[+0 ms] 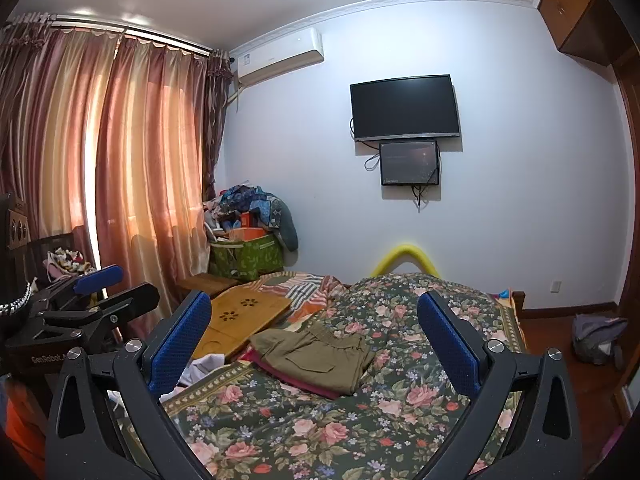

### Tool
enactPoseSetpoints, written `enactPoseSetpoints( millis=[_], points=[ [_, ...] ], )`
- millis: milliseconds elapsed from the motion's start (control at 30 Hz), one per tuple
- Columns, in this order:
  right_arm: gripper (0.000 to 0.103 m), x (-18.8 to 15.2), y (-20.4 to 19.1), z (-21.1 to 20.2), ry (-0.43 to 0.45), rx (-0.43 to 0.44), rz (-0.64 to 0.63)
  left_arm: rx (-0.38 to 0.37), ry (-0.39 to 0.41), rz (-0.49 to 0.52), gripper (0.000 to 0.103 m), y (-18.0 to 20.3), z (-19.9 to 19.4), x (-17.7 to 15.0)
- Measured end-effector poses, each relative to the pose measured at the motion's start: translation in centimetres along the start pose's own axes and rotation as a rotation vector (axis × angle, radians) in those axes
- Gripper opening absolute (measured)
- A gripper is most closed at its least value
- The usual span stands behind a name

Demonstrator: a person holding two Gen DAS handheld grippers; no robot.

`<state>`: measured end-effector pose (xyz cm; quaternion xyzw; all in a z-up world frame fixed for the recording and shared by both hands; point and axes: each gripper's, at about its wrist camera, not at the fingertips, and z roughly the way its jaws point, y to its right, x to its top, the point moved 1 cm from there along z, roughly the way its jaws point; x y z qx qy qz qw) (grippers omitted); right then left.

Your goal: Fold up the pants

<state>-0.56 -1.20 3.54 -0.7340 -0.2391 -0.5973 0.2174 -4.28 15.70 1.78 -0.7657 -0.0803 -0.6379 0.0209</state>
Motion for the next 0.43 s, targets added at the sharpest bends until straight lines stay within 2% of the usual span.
enactPoseSetpoints(
  millis=[433],
  points=[
    [0.103,-0.18,-0.1,0.27,-0.006,0.001,0.006,0.003,-0.021,-0.018,0.103,-0.63,0.46,-0.43]
  ],
)
